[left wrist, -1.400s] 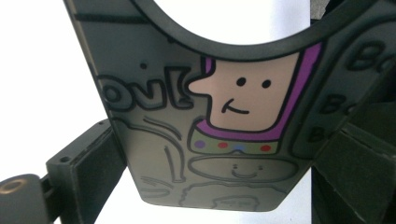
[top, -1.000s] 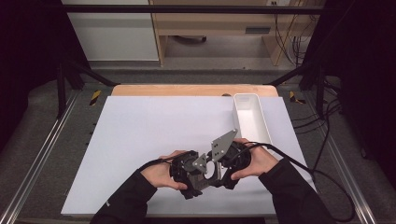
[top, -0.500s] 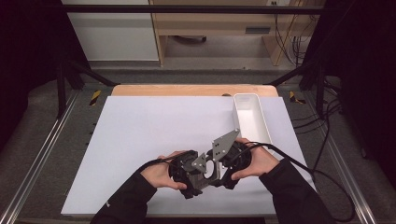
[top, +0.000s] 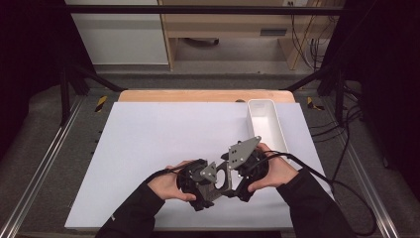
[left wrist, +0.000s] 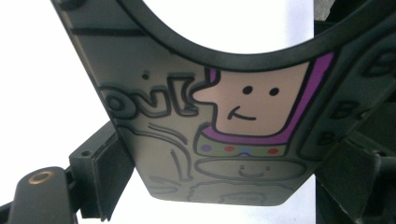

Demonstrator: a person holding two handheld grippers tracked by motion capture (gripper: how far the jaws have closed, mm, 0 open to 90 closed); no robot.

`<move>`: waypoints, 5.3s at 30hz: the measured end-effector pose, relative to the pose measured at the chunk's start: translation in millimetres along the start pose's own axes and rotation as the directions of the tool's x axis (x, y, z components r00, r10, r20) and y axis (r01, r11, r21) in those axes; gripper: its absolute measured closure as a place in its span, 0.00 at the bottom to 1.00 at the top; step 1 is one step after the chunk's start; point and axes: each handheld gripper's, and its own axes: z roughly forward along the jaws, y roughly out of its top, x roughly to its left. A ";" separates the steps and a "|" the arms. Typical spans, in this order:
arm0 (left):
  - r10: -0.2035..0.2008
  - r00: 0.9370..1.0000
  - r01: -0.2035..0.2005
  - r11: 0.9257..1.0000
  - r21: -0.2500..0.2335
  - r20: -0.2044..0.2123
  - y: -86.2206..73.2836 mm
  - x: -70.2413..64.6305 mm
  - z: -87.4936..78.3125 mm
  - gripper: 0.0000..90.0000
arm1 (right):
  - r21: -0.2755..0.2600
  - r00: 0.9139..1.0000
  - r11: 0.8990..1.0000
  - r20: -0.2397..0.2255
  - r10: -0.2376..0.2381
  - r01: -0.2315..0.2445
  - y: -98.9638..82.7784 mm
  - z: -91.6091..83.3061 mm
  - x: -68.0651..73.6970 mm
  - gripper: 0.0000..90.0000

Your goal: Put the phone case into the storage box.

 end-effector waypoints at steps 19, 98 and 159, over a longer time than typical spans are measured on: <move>-0.045 0.999 0.043 0.993 -0.108 -0.018 -12.8 2.9 -7.7 0.13 | -0.165 0.996 0.985 0.054 0.069 -0.059 -23.2 -27.8 3.7 0.01; -0.013 1.000 0.019 0.941 -0.338 0.021 -13.9 -0.9 -4.8 0.13 | -0.291 0.994 0.950 -0.046 0.104 -0.113 -31.0 21.2 3.1 0.05; -0.088 0.996 0.072 0.931 -0.357 -0.030 -39.4 2.2 -14.3 0.03 | -0.309 0.994 0.945 -0.036 0.105 -0.111 -33.0 11.8 -2.3 0.13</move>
